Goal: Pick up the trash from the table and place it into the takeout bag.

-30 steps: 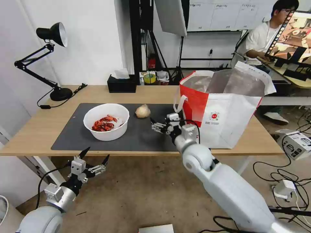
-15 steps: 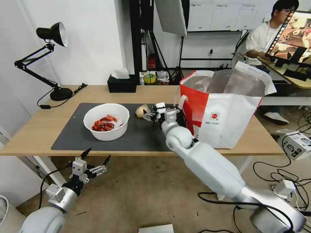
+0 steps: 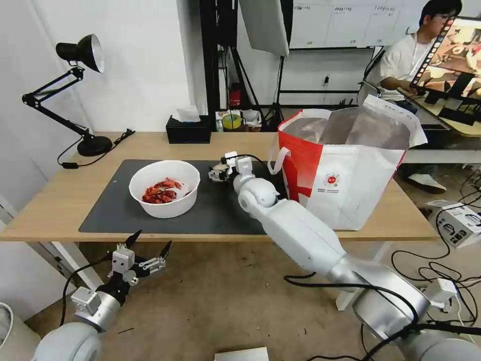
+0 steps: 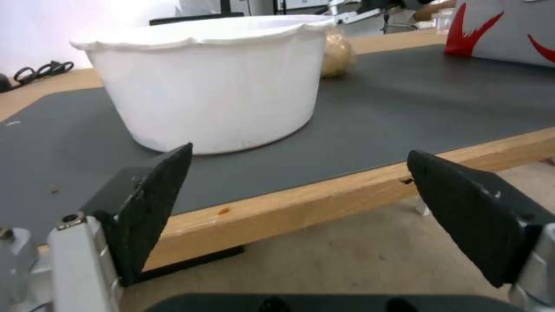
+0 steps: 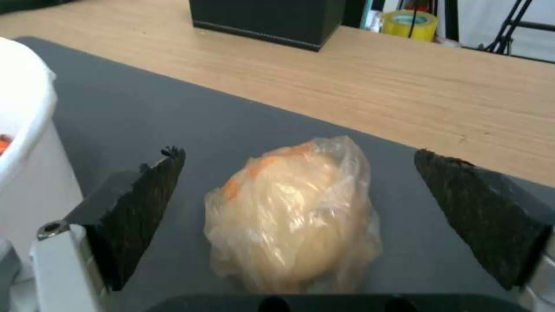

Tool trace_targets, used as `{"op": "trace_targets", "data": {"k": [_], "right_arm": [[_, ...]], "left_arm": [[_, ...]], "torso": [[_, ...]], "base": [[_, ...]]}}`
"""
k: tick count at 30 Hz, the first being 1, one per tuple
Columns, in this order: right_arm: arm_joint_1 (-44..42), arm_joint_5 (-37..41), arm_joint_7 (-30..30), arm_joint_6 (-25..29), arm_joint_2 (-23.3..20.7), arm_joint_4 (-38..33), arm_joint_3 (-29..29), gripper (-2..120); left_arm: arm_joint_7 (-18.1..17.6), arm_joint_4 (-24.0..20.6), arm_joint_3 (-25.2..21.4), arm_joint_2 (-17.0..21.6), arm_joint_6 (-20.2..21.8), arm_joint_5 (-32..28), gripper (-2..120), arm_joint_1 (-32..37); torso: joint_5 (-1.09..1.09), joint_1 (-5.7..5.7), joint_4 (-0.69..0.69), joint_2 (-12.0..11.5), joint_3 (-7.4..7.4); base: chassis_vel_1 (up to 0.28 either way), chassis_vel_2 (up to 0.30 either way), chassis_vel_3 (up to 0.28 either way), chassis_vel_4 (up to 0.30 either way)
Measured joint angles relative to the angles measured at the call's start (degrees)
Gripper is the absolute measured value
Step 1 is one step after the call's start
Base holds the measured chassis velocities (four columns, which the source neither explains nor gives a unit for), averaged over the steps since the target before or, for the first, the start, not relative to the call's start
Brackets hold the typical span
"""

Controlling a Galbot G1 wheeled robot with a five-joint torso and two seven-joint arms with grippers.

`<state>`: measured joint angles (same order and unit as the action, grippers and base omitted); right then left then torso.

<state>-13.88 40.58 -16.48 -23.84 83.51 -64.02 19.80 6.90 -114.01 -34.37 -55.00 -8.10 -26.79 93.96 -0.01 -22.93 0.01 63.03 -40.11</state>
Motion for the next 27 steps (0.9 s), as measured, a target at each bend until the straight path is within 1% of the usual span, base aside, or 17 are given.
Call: {"op": "trace_targets", "data": {"k": [2,4,5,10,18,27], "right_arm": [[1.0,-0.3,0.9,-1.0,0.7,1.5,0.1,100],[1.0,-0.3,0.9,-1.0,0.7,1.5,0.1,100],[1.7,-0.5,1.6,-2.1,1.0,2.6,0.5,100],[2.8,-1.5,2.7,-4.2,1.6,4.2,0.9,100],[3.2,-1.9,3.7,-5.0,2.2,5.7,1.2,100],[4.1,-3.3,5.3,-5.0,3.9,9.8,1.2,100]], "left_arm": [[0.0,0.0,0.0,-0.2,-0.1,0.1,100,0.2],[0.0,0.0,0.0,-0.2,-0.1,0.1,100,0.2],[0.0,0.0,-0.1,-0.3,-0.5,0.1,100,0.3],[0.0,0.1,-0.1,-0.8,-0.9,0.3,100,0.3],[0.0,0.1,0.0,-1.1,-0.9,0.5,100,0.4],[0.1,0.1,-0.1,-1.1,-1.0,0.6,100,0.5]], "torso": [[0.0,0.0,0.0,0.0,0.0],[0.0,0.0,0.0,0.0,0.0],[0.0,0.0,-0.01,0.0,0.0],[0.0,0.01,-0.01,0.0,0.0],[0.0,0.01,-0.01,0.0,0.0],[0.01,0.01,-0.01,0.0,0.0]], "base": [[0.0,0.0,0.0,0.0],[0.0,0.0,0.0,0.0],[0.0,0.0,0.0,0.0],[0.0,0.0,0.0,0.0],[0.0,0.0,0.0,0.0],[0.0,0.0,0.0,0.0]]}}
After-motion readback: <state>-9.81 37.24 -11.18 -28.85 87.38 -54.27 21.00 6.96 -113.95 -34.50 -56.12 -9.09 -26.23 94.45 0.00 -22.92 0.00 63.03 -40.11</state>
